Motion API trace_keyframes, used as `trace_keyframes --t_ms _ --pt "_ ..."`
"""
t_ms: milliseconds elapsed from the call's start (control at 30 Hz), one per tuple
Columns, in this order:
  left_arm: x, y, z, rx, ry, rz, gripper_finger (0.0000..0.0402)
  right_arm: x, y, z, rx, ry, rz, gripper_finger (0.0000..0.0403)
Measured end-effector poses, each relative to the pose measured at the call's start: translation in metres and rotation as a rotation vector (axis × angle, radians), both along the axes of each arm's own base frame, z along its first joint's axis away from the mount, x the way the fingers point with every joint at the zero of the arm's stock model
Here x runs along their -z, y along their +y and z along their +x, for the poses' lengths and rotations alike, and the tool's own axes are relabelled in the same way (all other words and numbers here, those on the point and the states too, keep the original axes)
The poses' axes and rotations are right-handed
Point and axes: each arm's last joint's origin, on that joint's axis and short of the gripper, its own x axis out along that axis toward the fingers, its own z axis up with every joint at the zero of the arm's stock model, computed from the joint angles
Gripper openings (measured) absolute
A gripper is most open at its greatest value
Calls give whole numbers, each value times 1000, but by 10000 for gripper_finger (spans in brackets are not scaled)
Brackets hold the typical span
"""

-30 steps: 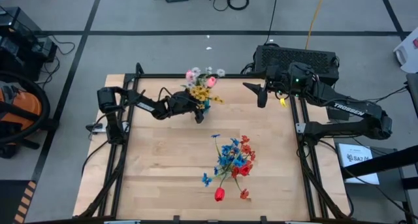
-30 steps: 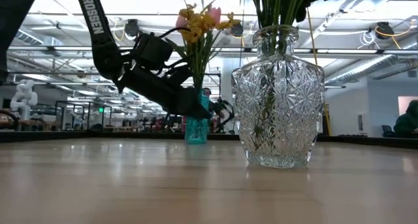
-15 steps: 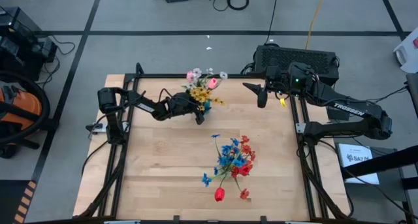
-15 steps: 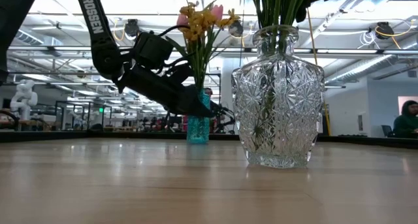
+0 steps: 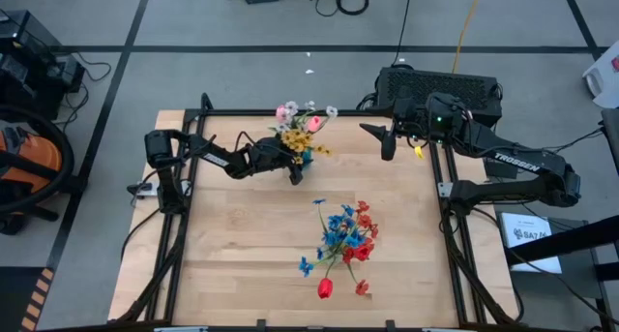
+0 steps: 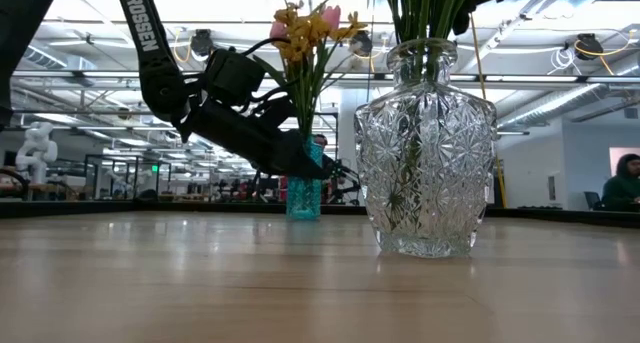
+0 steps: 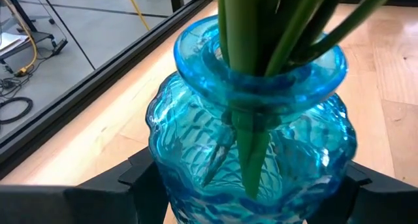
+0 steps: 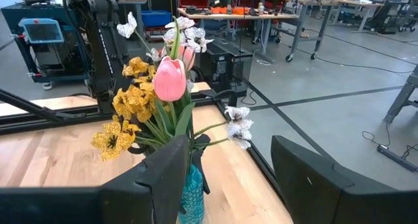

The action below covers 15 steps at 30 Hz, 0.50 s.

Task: Sort flowers into vase by color
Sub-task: Put the pink tulip into the blue vase

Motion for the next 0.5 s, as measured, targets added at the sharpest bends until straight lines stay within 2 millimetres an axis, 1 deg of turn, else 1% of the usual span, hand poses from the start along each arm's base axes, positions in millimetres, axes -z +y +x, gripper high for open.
trace_keyframes --t_ms 500 --pt "0 -1 0 25 -4 -10 267 1 0 0 0 11 1 212"
